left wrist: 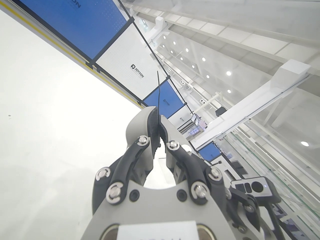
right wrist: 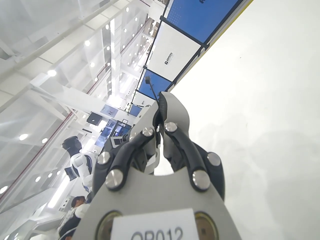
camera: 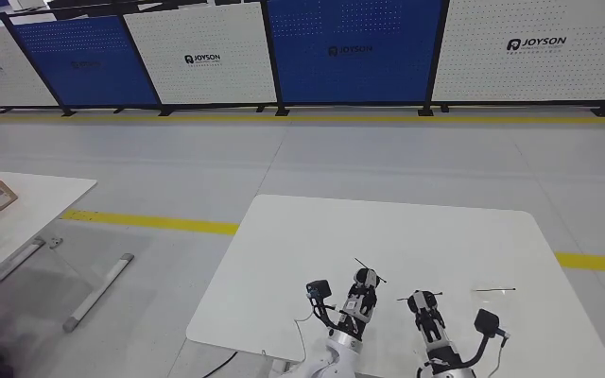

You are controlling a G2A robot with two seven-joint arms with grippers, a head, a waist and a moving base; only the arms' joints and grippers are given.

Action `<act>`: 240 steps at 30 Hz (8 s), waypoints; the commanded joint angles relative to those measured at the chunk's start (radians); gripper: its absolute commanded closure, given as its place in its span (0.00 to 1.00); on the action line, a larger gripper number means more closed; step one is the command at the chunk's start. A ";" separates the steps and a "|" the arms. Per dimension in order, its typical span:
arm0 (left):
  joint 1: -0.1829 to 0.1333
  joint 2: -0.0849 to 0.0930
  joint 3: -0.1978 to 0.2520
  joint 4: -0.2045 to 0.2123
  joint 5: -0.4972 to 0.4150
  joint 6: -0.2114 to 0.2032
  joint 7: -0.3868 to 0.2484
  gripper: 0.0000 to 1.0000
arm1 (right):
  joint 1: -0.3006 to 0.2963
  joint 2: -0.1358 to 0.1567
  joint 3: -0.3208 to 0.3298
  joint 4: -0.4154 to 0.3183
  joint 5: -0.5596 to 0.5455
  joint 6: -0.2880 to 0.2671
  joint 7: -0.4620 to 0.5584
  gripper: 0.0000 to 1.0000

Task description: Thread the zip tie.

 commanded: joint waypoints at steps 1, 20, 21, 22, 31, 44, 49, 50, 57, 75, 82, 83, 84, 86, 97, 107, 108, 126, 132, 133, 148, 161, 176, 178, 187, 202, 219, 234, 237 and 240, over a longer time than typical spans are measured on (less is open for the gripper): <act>0.000 0.000 0.000 0.000 0.000 0.000 0.000 1.00 | 0.008 -0.004 0.009 -0.001 0.040 -0.004 -0.016 1.00; 0.000 0.000 0.000 0.000 0.000 0.000 0.000 1.00 | 0.115 -0.039 -0.070 0.067 0.044 0.105 -0.013 1.00; 0.000 0.000 -0.001 -0.002 -0.001 0.001 -0.007 1.00 | 0.115 -0.039 -0.070 0.067 0.044 0.105 -0.013 1.00; 0.002 0.000 -0.005 -0.007 -0.002 0.011 -0.013 1.00 | 0.115 -0.039 -0.070 0.067 0.044 0.105 -0.013 1.00; 0.031 -0.012 -0.030 -0.061 -0.077 0.077 -0.022 1.00 | 0.122 -0.043 -0.033 0.071 0.077 0.086 -0.029 1.00; 0.054 -0.013 -0.041 -0.100 -0.106 0.076 -0.064 1.00 | 0.138 -0.044 -0.037 0.079 0.058 0.119 0.059 1.00; 0.053 -0.017 -0.039 -0.099 -0.099 0.089 -0.063 1.00 | 0.140 -0.049 -0.033 0.086 0.071 0.086 0.055 1.00; 0.052 -0.019 -0.036 -0.096 -0.098 0.090 -0.059 1.00 | 0.143 -0.050 -0.036 0.093 0.074 0.080 0.068 1.00; 0.047 -0.027 -0.030 -0.087 -0.108 0.090 -0.048 1.00 | 0.152 -0.053 -0.039 0.106 0.066 0.078 0.076 1.00; 0.057 -0.028 -0.047 -0.103 -0.113 0.085 -0.066 1.00 | 0.158 -0.062 -0.023 0.129 0.076 0.064 0.108 1.00; 0.057 -0.028 -0.047 -0.103 -0.113 0.085 -0.066 1.00 | 0.163 -0.065 -0.022 0.126 0.074 0.069 0.112 1.00; 0.057 -0.028 -0.047 -0.103 -0.113 0.085 -0.066 1.00 | 0.165 -0.067 -0.023 0.126 0.073 0.072 0.111 1.00; 0.057 -0.028 -0.047 -0.103 -0.113 0.085 -0.066 1.00 | 0.167 -0.068 -0.025 0.127 0.073 0.074 0.110 1.00; 0.057 -0.028 -0.047 -0.103 -0.113 0.085 -0.066 1.00 | 0.172 -0.071 -0.027 0.131 0.072 0.078 0.110 1.00; 0.057 -0.028 -0.047 -0.103 -0.113 0.085 -0.066 1.00 | 0.190 -0.085 -0.035 0.152 0.073 0.083 0.115 1.00; 0.057 -0.028 -0.047 -0.103 -0.113 0.085 -0.066 1.00 | 0.194 -0.094 -0.033 0.149 0.055 0.096 0.116 1.00; 0.057 -0.028 -0.047 -0.103 -0.113 0.085 -0.066 1.00 | 0.196 -0.095 -0.035 0.151 0.053 0.099 0.117 1.00; 0.057 -0.028 -0.047 -0.103 -0.113 0.085 -0.066 1.00 | 0.192 -0.109 -0.028 0.159 0.048 0.086 0.123 1.00; 0.063 -0.033 -0.049 -0.107 -0.086 0.132 -0.039 1.00 | 0.192 -0.109 -0.028 0.159 0.048 0.086 0.123 1.00; 0.064 -0.034 -0.046 -0.107 -0.083 0.137 -0.033 1.00 | 0.192 -0.109 -0.028 0.159 0.048 0.086 0.123 1.00; 0.068 -0.042 -0.034 -0.113 -0.081 0.141 -0.021 1.00 | 0.197 -0.113 -0.036 0.177 -0.007 0.099 0.122 1.00; 0.068 -0.042 -0.034 -0.113 -0.081 0.141 -0.021 1.00 | 0.211 -0.123 -0.022 0.188 0.042 0.089 0.153 1.00; 0.068 -0.042 -0.034 -0.113 -0.081 0.141 -0.021 1.00 | 0.209 -0.136 -0.035 0.202 -0.035 0.062 0.083 1.00; 0.068 -0.042 -0.034 -0.113 -0.081 0.141 -0.021 1.00 | 0.209 -0.136 -0.035 0.202 -0.035 0.062 0.083 1.00; 0.075 -0.043 -0.044 -0.122 -0.078 0.142 -0.043 1.00 | 0.185 -0.138 -0.033 0.198 -0.086 0.036 0.029 1.00; 0.080 -0.046 -0.046 -0.124 -0.073 0.140 -0.046 1.00 | 0.134 -0.143 -0.029 0.179 -0.106 -0.002 -0.054 1.00; 0.089 -0.051 -0.049 -0.143 -0.069 0.157 -0.057 1.00 | 0.132 -0.149 -0.016 0.212 -0.058 -0.055 -0.036 1.00; 0.086 -0.068 -0.041 -0.133 -0.084 0.186 -0.008 1.00 | 0.148 -0.156 -0.010 0.224 0.002 -0.061 0.007 1.00; 0.086 -0.068 -0.041 -0.133 -0.084 0.186 -0.008 1.00 | 0.150 -0.157 -0.010 0.223 0.008 -0.058 0.019 1.00; 0.088 -0.068 -0.047 -0.136 -0.082 0.184 -0.022 1.00 | 0.157 -0.160 -0.011 0.226 0.012 -0.055 0.025 1.00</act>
